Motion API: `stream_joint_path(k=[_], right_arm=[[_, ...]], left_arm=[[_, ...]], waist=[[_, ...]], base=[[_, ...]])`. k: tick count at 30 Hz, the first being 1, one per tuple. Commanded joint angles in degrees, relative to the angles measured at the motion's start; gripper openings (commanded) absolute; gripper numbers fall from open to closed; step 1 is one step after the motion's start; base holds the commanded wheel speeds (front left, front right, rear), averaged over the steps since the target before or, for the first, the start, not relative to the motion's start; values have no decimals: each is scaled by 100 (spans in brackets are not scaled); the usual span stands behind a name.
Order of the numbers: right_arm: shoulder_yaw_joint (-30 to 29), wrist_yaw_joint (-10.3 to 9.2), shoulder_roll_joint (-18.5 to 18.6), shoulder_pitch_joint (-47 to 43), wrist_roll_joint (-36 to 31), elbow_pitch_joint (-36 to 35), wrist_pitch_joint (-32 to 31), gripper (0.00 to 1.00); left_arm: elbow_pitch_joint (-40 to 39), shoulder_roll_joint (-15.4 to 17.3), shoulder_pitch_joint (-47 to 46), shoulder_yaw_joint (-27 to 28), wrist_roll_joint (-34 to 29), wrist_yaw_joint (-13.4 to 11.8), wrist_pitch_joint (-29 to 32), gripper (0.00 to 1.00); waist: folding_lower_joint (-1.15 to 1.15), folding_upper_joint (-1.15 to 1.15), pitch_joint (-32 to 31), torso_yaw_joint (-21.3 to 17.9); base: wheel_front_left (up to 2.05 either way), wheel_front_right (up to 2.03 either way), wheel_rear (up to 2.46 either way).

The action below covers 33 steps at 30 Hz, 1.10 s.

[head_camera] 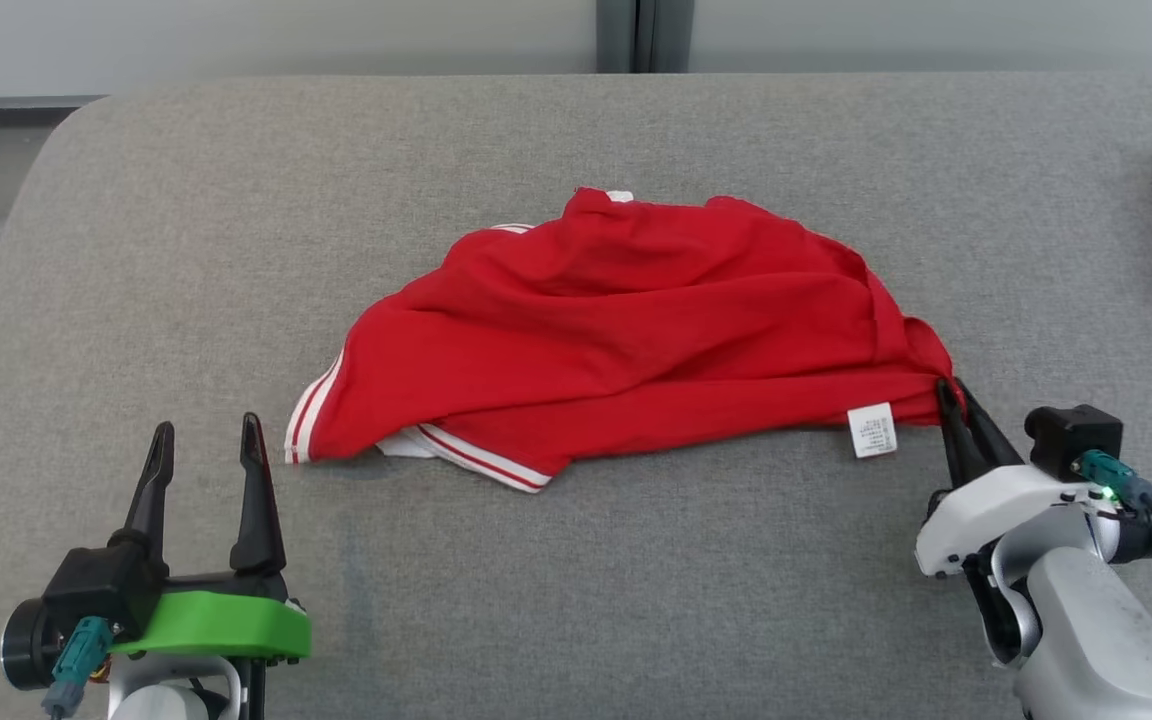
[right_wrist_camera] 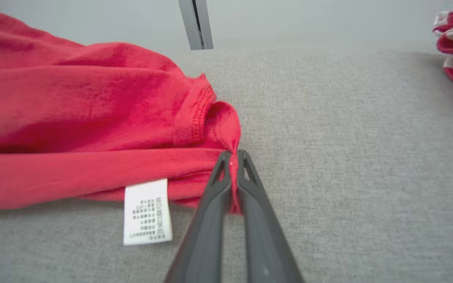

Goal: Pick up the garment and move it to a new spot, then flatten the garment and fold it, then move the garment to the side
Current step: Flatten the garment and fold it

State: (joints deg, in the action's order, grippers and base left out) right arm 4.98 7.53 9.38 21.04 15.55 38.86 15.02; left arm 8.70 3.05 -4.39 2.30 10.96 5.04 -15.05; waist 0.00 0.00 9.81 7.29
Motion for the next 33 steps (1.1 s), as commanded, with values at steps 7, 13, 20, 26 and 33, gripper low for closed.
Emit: stream_joint_path(k=[7, 13, 20, 26, 33], right_arm=[[-168, -8, 347, -1145, 186, -1314, 17, 0], [-299, -8, 380, -2004, 419, -1988, -193, 0], [-416, -8, 229, -2242, 384, -2431, -266, 100], [-413, -6, 108, -2029, 52, -2788, -133, 100], [-151, -6, -145, -1900, -215, -3073, -22, 100]], left_arm=[[97, -8, 157, 62, -15, 36, -16, 100], [134, -13, 211, 65, 5, 37, -16, 100], [190, -13, 255, 40, 9, 49, -17, 100], [231, -13, 243, 36, -44, 74, -16, 100], [295, -14, 299, 6, -73, 97, -16, 100]], waist=[[0, 0, -284, -369], [0, 0, -358, -476], [0, 0, -440, -565], [0, 0, -535, -549], [0, 0, -615, -521]], base=[[0, 0, 0], [0, 0, 0], [0, 0, 0], [0, 0, 0], [0, 0, 0]])
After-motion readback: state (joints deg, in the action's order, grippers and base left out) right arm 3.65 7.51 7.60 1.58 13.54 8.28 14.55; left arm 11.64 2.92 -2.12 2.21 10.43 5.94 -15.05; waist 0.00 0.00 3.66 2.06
